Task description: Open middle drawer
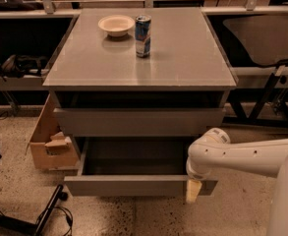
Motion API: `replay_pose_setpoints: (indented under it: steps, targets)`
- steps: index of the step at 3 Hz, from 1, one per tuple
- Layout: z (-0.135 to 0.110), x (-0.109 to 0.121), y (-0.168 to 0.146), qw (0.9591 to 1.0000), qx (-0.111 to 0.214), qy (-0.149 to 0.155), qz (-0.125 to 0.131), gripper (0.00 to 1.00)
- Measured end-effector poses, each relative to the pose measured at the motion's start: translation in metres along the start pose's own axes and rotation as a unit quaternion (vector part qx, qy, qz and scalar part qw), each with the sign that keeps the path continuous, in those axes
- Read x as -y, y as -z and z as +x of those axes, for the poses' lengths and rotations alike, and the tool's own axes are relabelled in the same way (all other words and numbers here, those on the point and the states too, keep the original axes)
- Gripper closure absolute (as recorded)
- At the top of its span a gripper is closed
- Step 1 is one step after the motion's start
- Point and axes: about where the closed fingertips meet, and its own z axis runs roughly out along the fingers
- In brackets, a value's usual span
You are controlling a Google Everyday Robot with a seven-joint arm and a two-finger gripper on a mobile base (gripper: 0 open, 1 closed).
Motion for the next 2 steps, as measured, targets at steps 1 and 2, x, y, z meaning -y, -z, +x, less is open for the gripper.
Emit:
replay_pose_setpoints:
  steps: [1, 2]
  targets:
    - [0.000, 0.000, 0.000, 1.0000, 0.000, 0.000, 0.000, 0.00]
    - [0.017, -0.037, -0.007, 0.9995, 0.008, 0.002, -0.029, 0.00]
